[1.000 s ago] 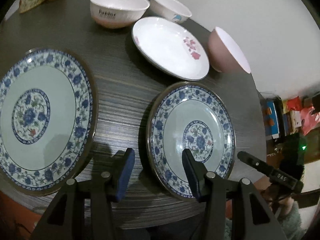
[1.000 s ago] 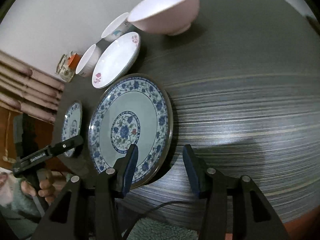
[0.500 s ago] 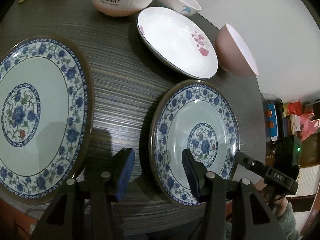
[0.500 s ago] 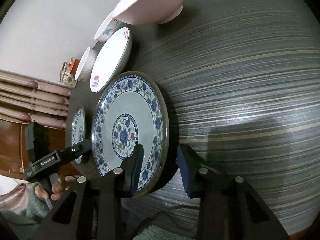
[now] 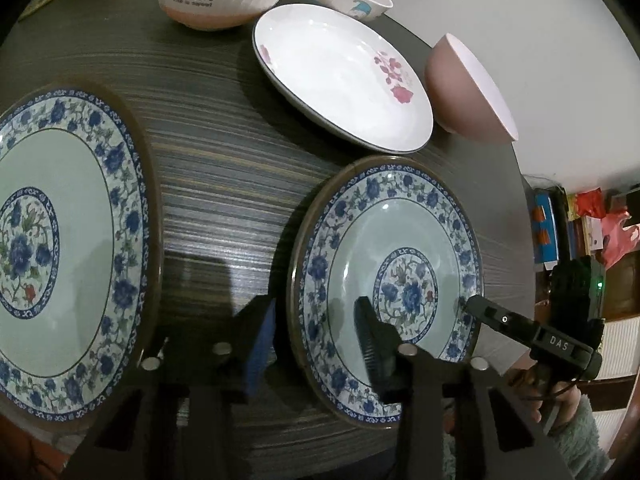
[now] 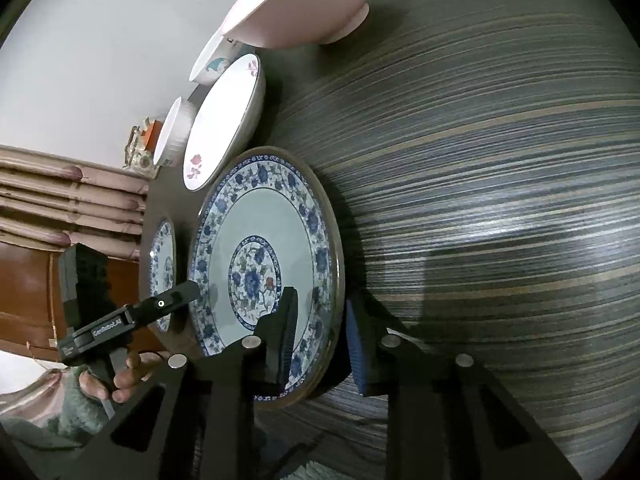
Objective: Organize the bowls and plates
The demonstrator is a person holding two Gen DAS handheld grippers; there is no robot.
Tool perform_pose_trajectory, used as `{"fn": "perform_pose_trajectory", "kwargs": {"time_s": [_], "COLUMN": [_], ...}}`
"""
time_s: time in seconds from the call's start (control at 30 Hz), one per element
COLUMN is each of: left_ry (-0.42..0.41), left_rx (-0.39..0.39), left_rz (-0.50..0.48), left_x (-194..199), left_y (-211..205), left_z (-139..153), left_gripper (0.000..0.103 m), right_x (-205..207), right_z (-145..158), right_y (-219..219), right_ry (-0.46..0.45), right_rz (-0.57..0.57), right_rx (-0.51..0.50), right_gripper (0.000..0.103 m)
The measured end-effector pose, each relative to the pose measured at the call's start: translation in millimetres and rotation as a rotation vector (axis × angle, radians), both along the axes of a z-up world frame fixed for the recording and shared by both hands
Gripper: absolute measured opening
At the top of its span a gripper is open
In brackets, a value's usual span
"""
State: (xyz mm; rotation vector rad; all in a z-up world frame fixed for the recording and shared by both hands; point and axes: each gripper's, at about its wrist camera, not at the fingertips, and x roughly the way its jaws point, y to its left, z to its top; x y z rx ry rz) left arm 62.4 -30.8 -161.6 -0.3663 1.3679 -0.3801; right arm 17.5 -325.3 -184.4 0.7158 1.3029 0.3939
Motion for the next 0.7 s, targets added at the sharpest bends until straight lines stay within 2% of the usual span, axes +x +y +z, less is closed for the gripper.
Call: {"fn": "perform_pose_trajectory", "kwargs": {"time_s": [0.23,0.5,0.7], "left_ry": [-0.003,-0.025,-0.023], "left_rx": [0.021,0.071,0.072], "left_rz": [-0.018,-0.045,-0.042], "left_x": [4.2,2.7,-1.8], "left_y": [-1.6,-6.1,-6.2], "left_z": [-1.0,0.2,0.6], "left_gripper": [0.022,0.02,0.02], "right_x": [0.8,-0.4,-6.0], "right_z": [-1.2,1.1,4.5], "right_y": [-0.9,3.2,7.7], "right_ry": [0.01,0.008,-0.012], "right_rz": [-0.002,0.002,-0.007], "right_rx": [0.006,-0.04,-0.076], "right_gripper": [0.016,0.012,0.013]}}
